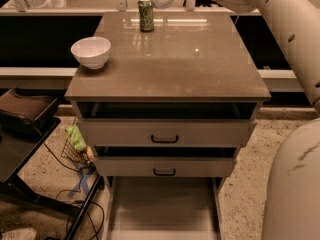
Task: Move blue plastic bottle near green can
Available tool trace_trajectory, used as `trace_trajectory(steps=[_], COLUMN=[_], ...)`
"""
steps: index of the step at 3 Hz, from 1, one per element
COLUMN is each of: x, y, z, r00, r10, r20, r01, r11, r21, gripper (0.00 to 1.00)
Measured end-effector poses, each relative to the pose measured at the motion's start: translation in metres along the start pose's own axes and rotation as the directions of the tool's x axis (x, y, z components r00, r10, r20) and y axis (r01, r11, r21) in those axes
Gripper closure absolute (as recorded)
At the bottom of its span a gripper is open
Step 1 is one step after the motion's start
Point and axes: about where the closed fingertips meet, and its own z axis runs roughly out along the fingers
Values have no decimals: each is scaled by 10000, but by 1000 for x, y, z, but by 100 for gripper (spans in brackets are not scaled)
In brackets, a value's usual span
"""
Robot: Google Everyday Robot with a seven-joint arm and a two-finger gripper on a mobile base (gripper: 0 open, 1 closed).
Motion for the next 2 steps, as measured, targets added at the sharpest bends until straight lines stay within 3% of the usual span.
trace_trajectory(steps=[1,2], x=[0,11], y=[0,-24], z=[1,5], r00=[10000,9995], r10=[11,302], r20=[1,-60], r01=[-11,-296], r11=[10000,9963], r21=[6,801], gripper=[100,100])
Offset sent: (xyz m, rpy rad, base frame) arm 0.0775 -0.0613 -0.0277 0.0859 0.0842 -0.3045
